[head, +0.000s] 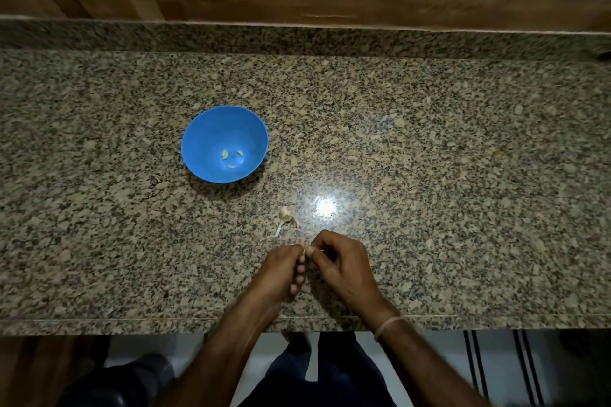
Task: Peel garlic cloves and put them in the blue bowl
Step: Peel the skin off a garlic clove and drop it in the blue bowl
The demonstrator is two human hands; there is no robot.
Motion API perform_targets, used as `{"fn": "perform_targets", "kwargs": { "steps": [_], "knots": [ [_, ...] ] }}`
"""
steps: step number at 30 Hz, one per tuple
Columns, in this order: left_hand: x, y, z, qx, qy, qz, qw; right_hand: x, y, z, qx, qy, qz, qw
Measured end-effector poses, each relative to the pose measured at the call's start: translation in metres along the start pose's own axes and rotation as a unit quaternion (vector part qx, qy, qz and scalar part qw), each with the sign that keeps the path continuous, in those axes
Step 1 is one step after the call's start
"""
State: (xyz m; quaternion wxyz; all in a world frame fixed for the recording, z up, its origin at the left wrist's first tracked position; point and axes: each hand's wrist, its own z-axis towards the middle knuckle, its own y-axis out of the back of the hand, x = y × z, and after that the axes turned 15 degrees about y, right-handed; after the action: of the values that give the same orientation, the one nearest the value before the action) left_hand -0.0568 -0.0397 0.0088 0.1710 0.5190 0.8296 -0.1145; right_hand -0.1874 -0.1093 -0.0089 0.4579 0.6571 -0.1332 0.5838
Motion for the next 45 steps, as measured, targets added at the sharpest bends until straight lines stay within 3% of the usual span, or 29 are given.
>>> {"fn": "perform_targets", "kwargs": {
  "steps": [2, 4, 6, 8, 10, 11, 13, 14, 20, 22, 24, 27, 28, 30, 32, 34, 36, 38, 39, 40, 41, 43, 45],
  "knots": [
    [0.005, 0.002, 0.003, -0.088, -0.138, 0.112, 0.980, 0.002, 0.000, 0.002, -0.009, -0.096, 0.108, 0.989],
    [0.008, 0.002, 0.003, -0.148, -0.245, 0.176, 0.942, 0.004, 0.000, 0.005, -0.042, -0.224, 0.278, 0.933],
    [0.008, -0.001, 0.001, -0.178, -0.292, 0.168, 0.925, 0.009, 0.000, 0.007, -0.050, -0.296, 0.355, 0.885],
    [0.007, -0.002, 0.001, -0.187, -0.301, 0.147, 0.923, 0.014, 0.000, 0.008, -0.050, -0.329, 0.376, 0.865],
    [0.005, -0.001, 0.001, -0.182, -0.257, 0.150, 0.937, 0.018, 0.000, 0.007, -0.052, -0.295, 0.330, 0.895],
    [0.004, 0.000, 0.003, -0.157, -0.213, 0.138, 0.954, 0.017, 0.000, 0.005, -0.049, -0.244, 0.267, 0.931],
    [0.002, 0.003, 0.005, -0.054, -0.119, 0.051, 0.990, 0.010, 0.000, 0.003, -0.026, -0.122, 0.104, 0.987],
    [0.001, 0.004, 0.005, -0.019, -0.094, 0.020, 0.995, 0.008, 0.000, 0.002, -0.014, -0.088, 0.067, 0.994],
    [0.000, 0.005, 0.003, -0.087, -0.186, 0.130, 0.970, 0.008, 0.004, 0.006, -0.034, -0.187, 0.210, 0.959],
    [0.001, 0.002, 0.002, -0.047, -0.142, 0.083, 0.985, 0.003, 0.000, 0.004, -0.007, -0.161, 0.155, 0.975],
    [-0.001, -0.002, 0.001, 0.005, -0.048, 0.001, 0.999, 0.000, -0.005, 0.002, 0.002, -0.128, 0.100, 0.987],
    [-0.005, -0.004, -0.001, 0.058, 0.069, -0.092, 0.992, 0.003, -0.010, -0.001, -0.009, -0.097, 0.060, 0.993],
    [-0.005, -0.004, -0.001, 0.046, 0.054, -0.076, 0.995, 0.003, -0.012, -0.002, -0.011, -0.096, 0.058, 0.994],
    [0.000, -0.003, -0.001, -0.057, -0.091, 0.073, 0.991, 0.003, -0.012, -0.003, -0.014, -0.124, 0.097, 0.987],
    [0.007, -0.005, 0.002, -0.177, -0.268, 0.221, 0.921, 0.004, -0.013, -0.002, -0.028, -0.183, 0.188, 0.964],
    [0.009, -0.006, 0.004, -0.208, -0.327, 0.242, 0.890, 0.009, -0.013, 0.000, -0.032, -0.202, 0.210, 0.956],
    [0.008, -0.005, 0.007, -0.165, -0.250, 0.173, 0.938, 0.010, -0.013, -0.001, -0.037, -0.151, 0.139, 0.978],
    [0.000, -0.007, 0.005, -0.035, -0.048, 0.025, 0.998, 0.010, -0.010, -0.004, -0.016, -0.049, 0.018, 0.998],
    [-0.003, -0.008, 0.002, 0.022, 0.041, -0.036, 0.998, 0.010, -0.008, -0.004, 0.001, -0.011, -0.026, 1.000],
    [-0.004, -0.008, 0.000, 0.047, 0.077, -0.061, 0.994, 0.011, -0.008, -0.004, 0.007, 0.007, -0.033, 0.999],
    [-0.004, -0.009, -0.001, 0.039, 0.068, -0.049, 0.996, 0.012, -0.008, -0.003, 0.006, 0.003, -0.019, 1.000],
    [0.001, -0.010, 0.002, -0.047, -0.042, 0.050, 0.997, 0.013, -0.008, 0.000, -0.005, -0.046, 0.046, 0.998],
    [0.008, -0.008, 0.008, -0.135, -0.137, 0.126, 0.973, 0.009, -0.008, 0.000, -0.018, -0.101, 0.092, 0.990]
  ]
}}
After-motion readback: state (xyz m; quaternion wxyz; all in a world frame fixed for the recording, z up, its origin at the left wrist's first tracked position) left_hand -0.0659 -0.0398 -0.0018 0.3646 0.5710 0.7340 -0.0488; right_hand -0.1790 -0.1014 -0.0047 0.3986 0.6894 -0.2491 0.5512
